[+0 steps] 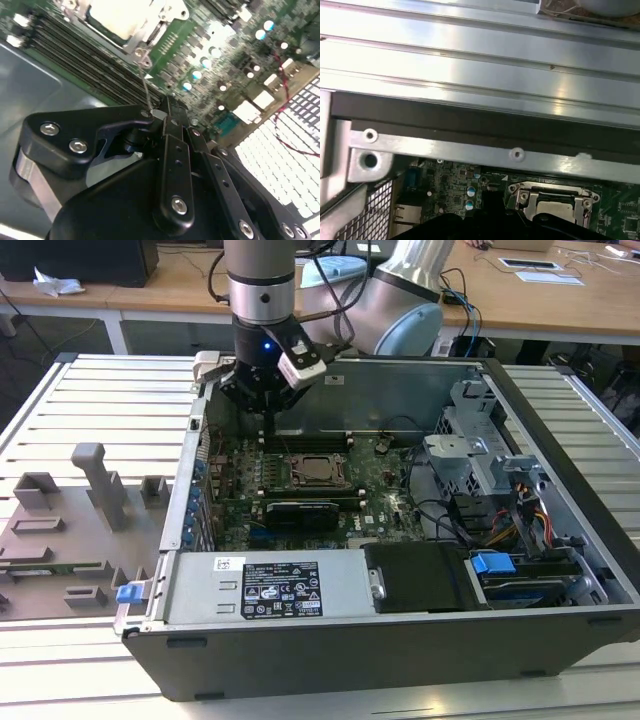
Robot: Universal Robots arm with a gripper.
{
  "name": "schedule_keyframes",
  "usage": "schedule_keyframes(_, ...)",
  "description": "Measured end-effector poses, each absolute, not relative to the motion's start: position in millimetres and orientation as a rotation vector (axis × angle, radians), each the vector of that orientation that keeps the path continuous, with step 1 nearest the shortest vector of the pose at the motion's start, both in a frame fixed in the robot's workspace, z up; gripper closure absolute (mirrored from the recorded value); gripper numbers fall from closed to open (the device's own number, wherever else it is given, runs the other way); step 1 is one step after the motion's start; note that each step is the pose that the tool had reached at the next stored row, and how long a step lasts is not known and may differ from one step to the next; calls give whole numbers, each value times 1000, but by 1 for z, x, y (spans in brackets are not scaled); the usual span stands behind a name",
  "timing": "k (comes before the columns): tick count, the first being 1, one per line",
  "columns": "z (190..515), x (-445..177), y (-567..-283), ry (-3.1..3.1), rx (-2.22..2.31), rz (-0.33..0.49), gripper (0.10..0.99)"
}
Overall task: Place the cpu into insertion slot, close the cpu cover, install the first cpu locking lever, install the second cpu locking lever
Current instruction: 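Install the first cpu locking lever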
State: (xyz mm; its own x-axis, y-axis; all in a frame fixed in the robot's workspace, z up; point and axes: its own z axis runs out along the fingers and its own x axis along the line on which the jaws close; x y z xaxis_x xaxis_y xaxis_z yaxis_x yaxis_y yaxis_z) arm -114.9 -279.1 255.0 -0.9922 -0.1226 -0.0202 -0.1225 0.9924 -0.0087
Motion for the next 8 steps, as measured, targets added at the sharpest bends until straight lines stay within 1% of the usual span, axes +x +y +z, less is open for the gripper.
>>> schedule_keyframes(8, 254, -91, -279, 3118, -192, -9, 980)
